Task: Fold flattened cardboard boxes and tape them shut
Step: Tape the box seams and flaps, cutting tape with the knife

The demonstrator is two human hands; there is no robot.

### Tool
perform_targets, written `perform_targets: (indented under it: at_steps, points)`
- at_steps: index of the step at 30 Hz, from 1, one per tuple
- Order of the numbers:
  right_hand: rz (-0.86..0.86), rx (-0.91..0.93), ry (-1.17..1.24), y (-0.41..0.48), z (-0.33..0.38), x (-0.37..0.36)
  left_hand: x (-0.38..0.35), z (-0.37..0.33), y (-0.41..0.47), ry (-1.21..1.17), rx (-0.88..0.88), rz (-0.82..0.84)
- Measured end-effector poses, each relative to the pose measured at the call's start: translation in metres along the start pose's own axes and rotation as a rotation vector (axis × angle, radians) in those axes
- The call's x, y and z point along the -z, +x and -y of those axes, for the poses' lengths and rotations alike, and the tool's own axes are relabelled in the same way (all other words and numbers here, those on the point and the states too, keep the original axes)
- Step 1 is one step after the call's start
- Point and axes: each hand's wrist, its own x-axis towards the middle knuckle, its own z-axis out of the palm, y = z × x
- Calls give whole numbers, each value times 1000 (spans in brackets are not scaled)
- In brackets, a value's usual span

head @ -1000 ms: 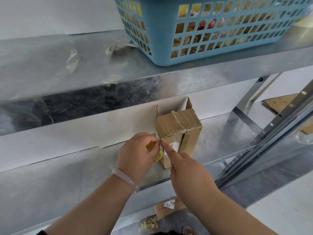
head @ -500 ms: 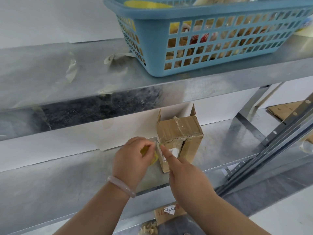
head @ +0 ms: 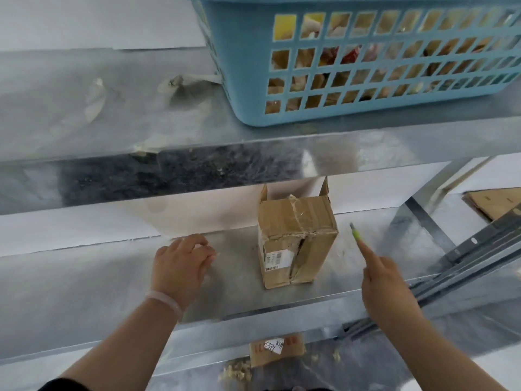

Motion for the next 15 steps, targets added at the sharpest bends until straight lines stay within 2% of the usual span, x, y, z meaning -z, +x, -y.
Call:
perform_targets:
  at_steps: [3,8,9,10,12,14,15]
  points:
    - [234,-65,-176,30,-10,-18,-21,-1,-17,32,13,50]
    - [292,104,-527,46,-10,-29,-38,-9,-37,0,-14,129]
    - [269,118,-510,46,-10,-28,-36,-11,-38,-1,7,112]
    - [211,120,-404,45,-9,-26,-33,-14,-36,-3,42,76]
    - [10,69,62,37,1,-17,-18,-29,-29,-92,138,-7]
    - [-151,36,632,24,27,-4,5,-61,-13,-357,265,-127]
    - [-180,53,841,17,43,3,17,-82,-4,-552,331,-161]
